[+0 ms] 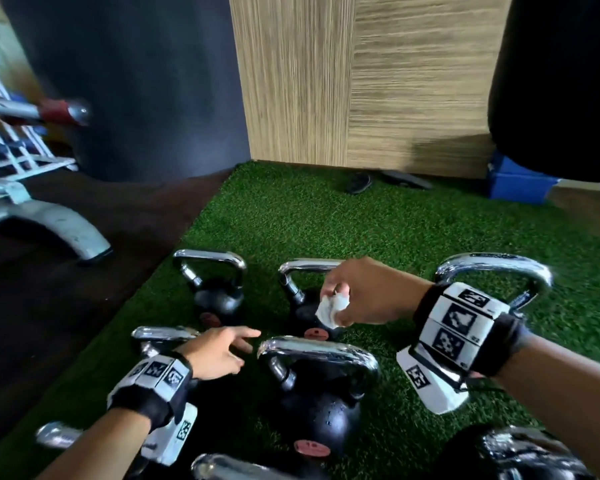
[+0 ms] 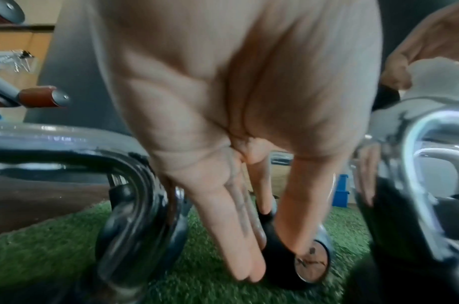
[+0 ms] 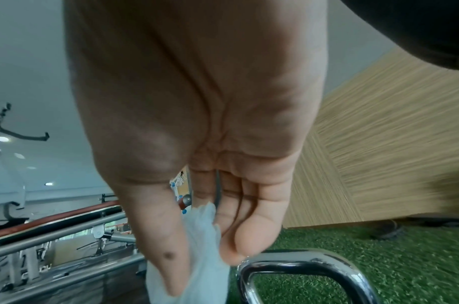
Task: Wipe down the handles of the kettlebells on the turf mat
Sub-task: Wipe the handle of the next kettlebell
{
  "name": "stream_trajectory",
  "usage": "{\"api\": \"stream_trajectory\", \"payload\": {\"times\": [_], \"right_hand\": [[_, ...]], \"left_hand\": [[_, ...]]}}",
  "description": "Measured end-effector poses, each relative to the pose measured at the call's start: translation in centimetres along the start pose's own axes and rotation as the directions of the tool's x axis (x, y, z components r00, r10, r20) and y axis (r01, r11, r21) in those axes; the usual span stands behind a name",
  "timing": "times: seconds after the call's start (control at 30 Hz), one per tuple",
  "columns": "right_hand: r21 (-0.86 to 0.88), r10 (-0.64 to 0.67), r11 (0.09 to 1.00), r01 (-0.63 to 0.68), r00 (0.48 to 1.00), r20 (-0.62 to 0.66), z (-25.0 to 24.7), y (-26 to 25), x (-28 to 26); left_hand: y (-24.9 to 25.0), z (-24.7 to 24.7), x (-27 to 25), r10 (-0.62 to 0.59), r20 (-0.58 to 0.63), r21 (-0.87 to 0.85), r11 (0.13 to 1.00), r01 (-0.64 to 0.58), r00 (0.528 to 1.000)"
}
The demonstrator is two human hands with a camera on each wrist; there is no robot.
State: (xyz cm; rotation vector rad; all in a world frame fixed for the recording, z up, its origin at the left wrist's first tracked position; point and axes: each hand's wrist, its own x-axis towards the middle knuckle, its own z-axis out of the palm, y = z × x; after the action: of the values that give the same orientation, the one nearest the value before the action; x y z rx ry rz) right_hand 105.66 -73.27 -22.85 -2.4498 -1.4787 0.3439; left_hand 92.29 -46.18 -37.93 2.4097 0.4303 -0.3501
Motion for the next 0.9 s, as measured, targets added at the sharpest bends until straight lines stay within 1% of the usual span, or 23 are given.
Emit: {"api": "stream_trajectory", "payload": {"times": [0.07, 0.13, 0.2, 0.27, 0.37, 0.43, 0.5, 0.57, 0.67, 0.8, 0.9], "right_hand": [[-0.008, 0.015, 1.000, -0.015, 1.000, 0.013, 0.5, -0.4, -0.5], [-0.018, 0.057, 0.998, -0.057, 0.998, 0.006, 0.9, -0.6, -1.1], [-0.027, 0.104, 0.994, -0.105, 0.994, -0.034, 1.3, -0.7, -1.8], [-0.022, 0.135, 0.990, -0.136, 0.989, -0.066, 1.9, -0.9, -2.5], [0.012, 0.183, 0.983, -0.183, 0.979, -0.089, 2.8, -1.5, -3.2], [0.027, 0.226, 0.974, -0.224, 0.966, -0.125, 3.3, -2.1, -3.5], [0.042, 0.251, 0.968, -0.247, 0.951, -0.181, 3.7, -2.6, -3.7], [0.069, 0.269, 0.963, -0.260, 0.935, -0.231, 4.3, -3.1, -3.8], [0.116, 0.287, 0.957, -0.265, 0.922, -0.258, 5.4, -3.9, -3.7], [0.070, 0.279, 0.960, -0.270, 0.911, -0.303, 6.4, -4.9, -3.2], [0.042, 0.258, 0.966, -0.257, 0.923, -0.286, 7.0, -5.6, -2.6]], "left_hand": [[0.5, 1.1, -0.7, -0.019, 0.135, 0.039, 0.999, 0.014, 0.991], [0.8, 2.4, -0.5, -0.036, 0.193, 0.027, 0.999, 0.031, 0.981], [0.9, 3.7, 0.3, -0.032, 0.174, 0.068, 0.997, 0.020, 0.984], [1.2, 4.9, 0.9, -0.001, 0.146, 0.096, 0.995, -0.013, 0.989], [1.5, 6.5, 1.4, 0.079, 0.154, 0.034, 0.996, -0.086, 0.985], [1.7, 7.1, 1.6, 0.153, 0.162, 0.009, 0.988, -0.157, 0.975], [2.0, 7.6, 1.7, 0.220, 0.129, -0.030, 0.976, -0.217, 0.967], [2.2, 8.0, 1.7, 0.241, 0.092, -0.070, 0.969, -0.235, 0.966], [1.6, 8.5, 1.7, 0.270, 0.078, -0.117, 0.958, -0.260, 0.960], [1.1, 8.7, 1.3, 0.269, 0.066, -0.169, 0.952, -0.255, 0.961], [1.1, 8.8, 1.3, 0.272, 0.059, -0.183, 0.949, -0.257, 0.961]]}}
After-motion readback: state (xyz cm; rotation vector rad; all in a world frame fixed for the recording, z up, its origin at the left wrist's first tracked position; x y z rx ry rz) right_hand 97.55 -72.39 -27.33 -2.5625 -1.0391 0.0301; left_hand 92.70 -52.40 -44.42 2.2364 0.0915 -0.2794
